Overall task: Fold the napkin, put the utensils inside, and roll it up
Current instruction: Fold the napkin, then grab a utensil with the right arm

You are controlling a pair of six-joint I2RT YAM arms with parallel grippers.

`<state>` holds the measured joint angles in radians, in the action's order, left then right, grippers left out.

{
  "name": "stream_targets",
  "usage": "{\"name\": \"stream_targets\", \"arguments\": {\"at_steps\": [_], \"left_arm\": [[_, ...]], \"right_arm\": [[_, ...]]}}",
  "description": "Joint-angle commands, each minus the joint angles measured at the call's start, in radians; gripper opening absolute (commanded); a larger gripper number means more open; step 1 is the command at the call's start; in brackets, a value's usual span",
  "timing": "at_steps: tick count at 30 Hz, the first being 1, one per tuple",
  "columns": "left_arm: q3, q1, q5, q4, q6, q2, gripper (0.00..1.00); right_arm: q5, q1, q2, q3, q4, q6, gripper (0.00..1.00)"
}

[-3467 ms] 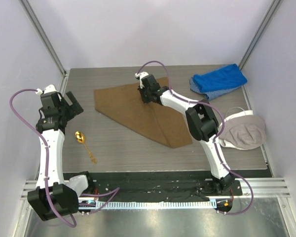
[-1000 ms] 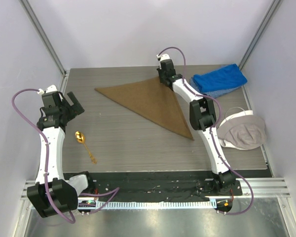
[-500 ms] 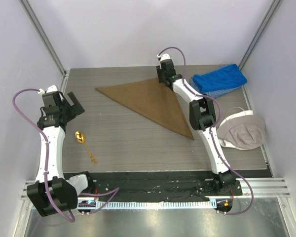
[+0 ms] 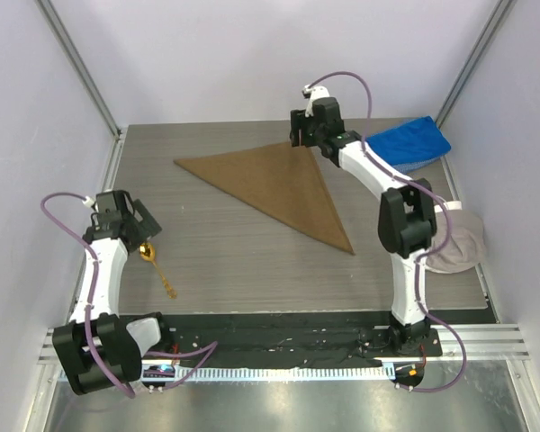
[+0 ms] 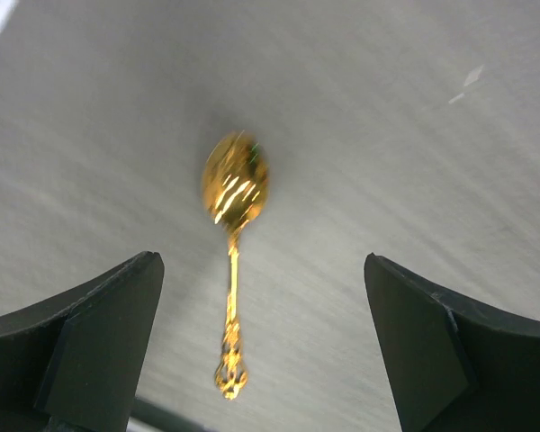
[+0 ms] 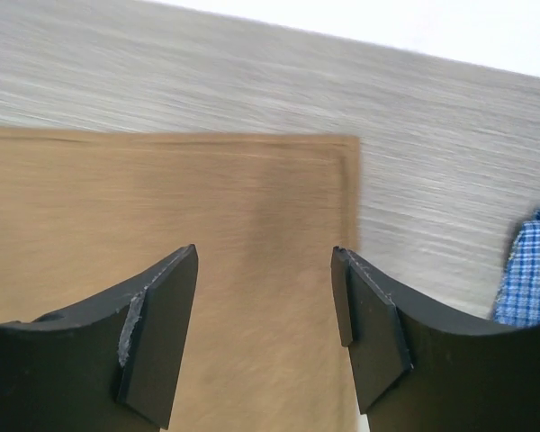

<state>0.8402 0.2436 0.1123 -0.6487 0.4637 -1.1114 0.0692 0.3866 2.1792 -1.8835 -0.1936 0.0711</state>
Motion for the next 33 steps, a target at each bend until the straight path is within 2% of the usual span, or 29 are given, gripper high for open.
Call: {"name": "stream_targets", "arguments": {"at_steps": [1,4,5,16,21,29,33], "left_arm": [[-0.078,0.003,0.067,-0.051,0.124,0.058,1.00],[-0.105,0.003,0.043,-0.058,0.157,0.050,0.94],[-0.115,0.003,0.043,-0.055,0.168,0.042,0.90],[-0.130,0.002,0.055,-0.046,0.202,-0.065,0.53],[-0.142,0.003,0.030,-0.011,0.219,-0.117,0.47],[-0.138,0.002,-0.017,0.043,0.227,-0.255,0.34],[-0.141,-0.001,-0.028,0.057,0.239,-0.272,0.27]], "right_arm": [[-0.158,-0.002,-0.162,0.173,0.129,0.157,0.69],[-0.209,-0.003,-0.219,0.271,0.177,0.188,0.69],[-0.222,-0.002,-0.235,0.303,0.189,0.202,0.68],[-0.269,0.000,-0.303,0.366,0.232,0.216,0.69],[-0.299,-0.002,-0.306,0.360,0.238,0.234,0.69],[-0.310,0.000,-0.323,0.369,0.244,0.245,0.69],[-0.309,0.000,-0.331,0.373,0.244,0.243,0.69]]}}
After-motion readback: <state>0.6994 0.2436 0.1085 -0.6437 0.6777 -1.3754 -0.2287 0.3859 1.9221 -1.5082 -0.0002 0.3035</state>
